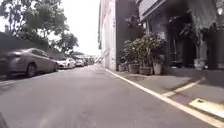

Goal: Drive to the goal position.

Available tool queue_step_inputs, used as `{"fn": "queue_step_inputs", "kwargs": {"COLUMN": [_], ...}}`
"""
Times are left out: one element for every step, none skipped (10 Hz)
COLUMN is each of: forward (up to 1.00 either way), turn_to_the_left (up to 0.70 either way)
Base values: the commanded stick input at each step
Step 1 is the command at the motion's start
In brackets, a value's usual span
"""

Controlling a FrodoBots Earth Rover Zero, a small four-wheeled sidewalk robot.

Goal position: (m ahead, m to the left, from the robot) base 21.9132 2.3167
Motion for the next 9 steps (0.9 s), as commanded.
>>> {"fn": "queue_step_inputs", "kwargs": {"forward": [0.45,0.45,0.45,0.45,0.45,0.45,0.45,0.45,0.45], "turn_to_the_left": [0.0,0.0,0.0,0.0,0.0,0.0,0.0,0.0,0.0]}}
